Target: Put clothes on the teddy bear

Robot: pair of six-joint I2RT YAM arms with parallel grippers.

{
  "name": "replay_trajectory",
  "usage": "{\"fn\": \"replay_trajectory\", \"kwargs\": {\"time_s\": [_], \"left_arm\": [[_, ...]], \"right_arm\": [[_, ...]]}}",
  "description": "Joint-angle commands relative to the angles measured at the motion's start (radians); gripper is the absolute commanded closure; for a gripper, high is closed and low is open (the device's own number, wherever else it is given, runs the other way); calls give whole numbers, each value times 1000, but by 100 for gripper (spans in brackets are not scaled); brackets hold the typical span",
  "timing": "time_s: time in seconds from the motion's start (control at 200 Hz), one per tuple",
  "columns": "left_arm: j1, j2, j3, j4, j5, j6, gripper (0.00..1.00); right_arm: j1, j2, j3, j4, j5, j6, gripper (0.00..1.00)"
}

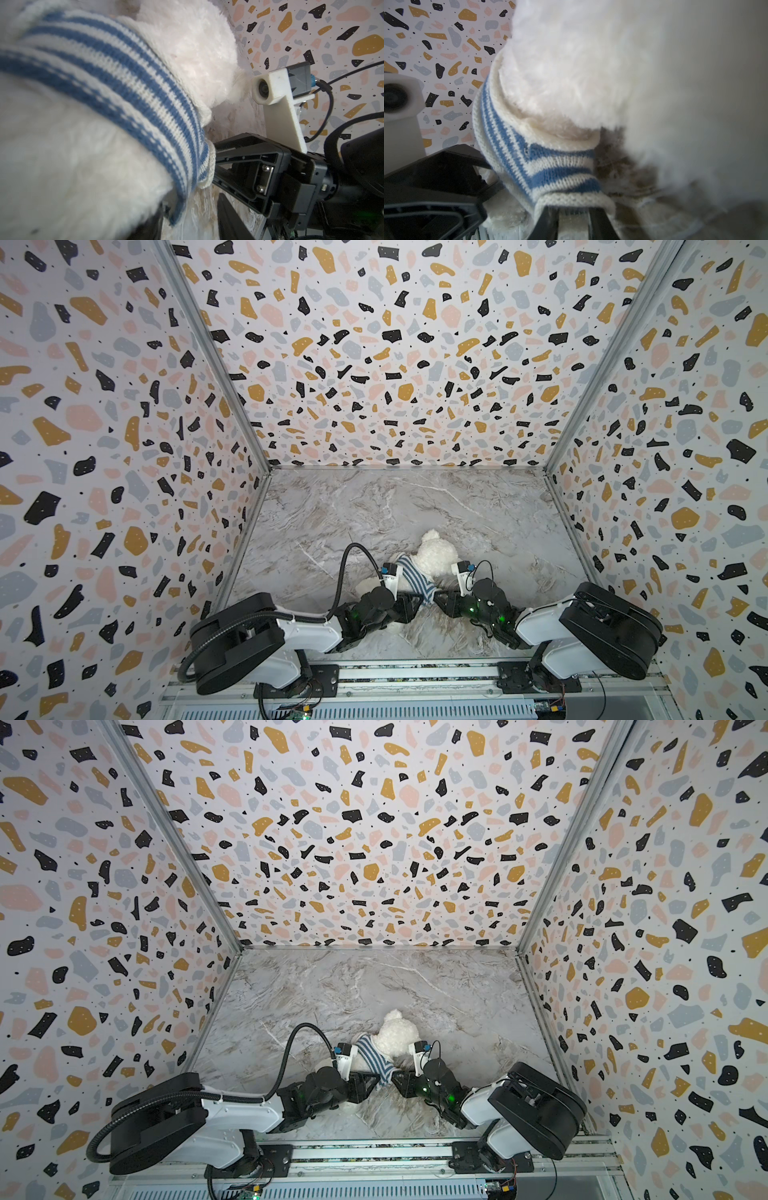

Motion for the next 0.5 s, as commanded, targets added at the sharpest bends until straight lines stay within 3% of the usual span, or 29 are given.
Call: {"fn": "replay_trajectory", "kwargs": {"time_s": [0.0, 0.16, 0.496], "left_arm": [[6, -16, 19, -155, -62, 60, 48], [6, 0, 34, -147, -54, 61, 43], [6, -184, 33, -227, -52, 98, 42]], "right_arm": [[2, 10, 26, 9, -9, -20, 75], [6, 23, 34, 15, -14, -21, 74], [27, 41, 73, 6, -15, -35, 73]]}}
